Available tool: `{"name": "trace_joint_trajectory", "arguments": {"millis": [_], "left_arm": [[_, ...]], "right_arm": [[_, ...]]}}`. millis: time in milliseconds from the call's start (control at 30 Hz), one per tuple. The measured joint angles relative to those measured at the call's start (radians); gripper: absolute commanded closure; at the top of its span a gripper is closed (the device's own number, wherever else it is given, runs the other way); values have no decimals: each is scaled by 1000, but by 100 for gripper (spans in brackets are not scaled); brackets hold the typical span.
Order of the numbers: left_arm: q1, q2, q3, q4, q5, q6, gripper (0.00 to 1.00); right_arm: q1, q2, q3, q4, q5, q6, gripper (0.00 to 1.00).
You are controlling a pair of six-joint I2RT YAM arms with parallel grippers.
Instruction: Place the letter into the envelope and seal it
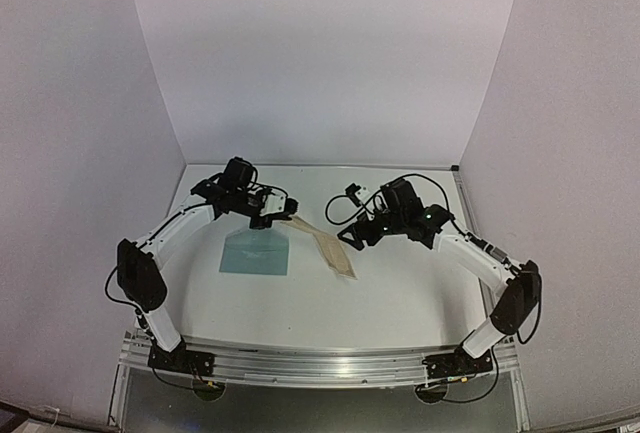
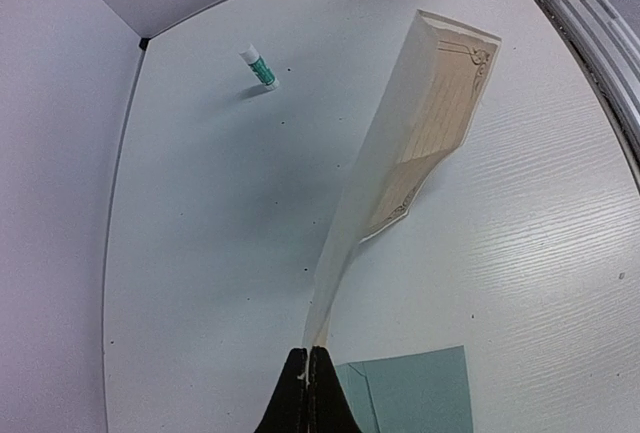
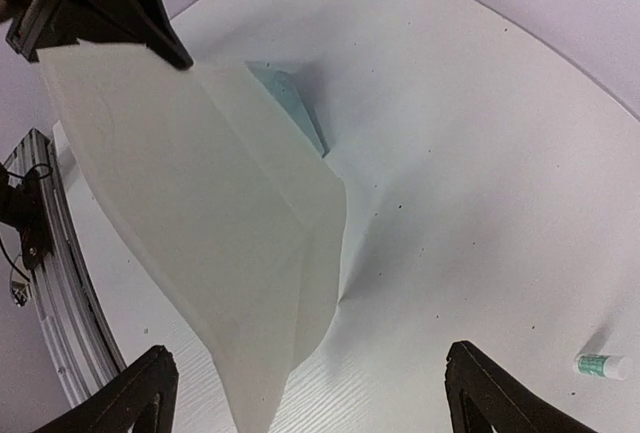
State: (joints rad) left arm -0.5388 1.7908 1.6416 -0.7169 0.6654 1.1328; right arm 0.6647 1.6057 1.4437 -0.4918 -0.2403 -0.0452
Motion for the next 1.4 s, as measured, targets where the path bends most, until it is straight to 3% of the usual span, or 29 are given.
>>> {"name": "trace_joint_trajectory", "arguments": {"millis": [300, 433, 600, 833, 1067, 1133, 1167, 1200, 1267, 1333, 1400], "left_arm": [[-13, -1, 54, -22, -60, -74, 100], [-17, -1, 54, -36, -67, -82, 100], [-18, -7, 54, -43, -67, -82, 100], [-18, -14, 54, -42, -68, -85, 100], [-18, -34, 42, -40, -72, -90, 100], [-23, -50, 22, -35, -76, -88, 85], [-27, -61, 5, -31, -77, -87, 73], [-33, -73, -12, -30, -76, -88, 49], [-46, -100, -49, -40, -58, -68, 23], [-56, -125, -67, -70, -27, -43, 8], [-63, -150, -69, -104, 8, -19, 1]], "right_arm": [[5, 0, -3, -55, -77, -8, 13], [12, 3, -10, -57, -78, 1, 19], [15, 51, -13, -36, -52, -6, 40], [15, 116, -19, -16, -42, 22, 99], [15, 116, -21, 38, -32, 108, 100], [15, 116, -21, 52, -16, 135, 100], [15, 116, -21, 59, -6, 147, 100], [15, 116, -19, 66, 6, 157, 100], [15, 116, -11, 78, 27, 167, 100], [15, 116, 8, 83, 39, 165, 100], [14, 116, 33, 93, 50, 146, 100]]}}
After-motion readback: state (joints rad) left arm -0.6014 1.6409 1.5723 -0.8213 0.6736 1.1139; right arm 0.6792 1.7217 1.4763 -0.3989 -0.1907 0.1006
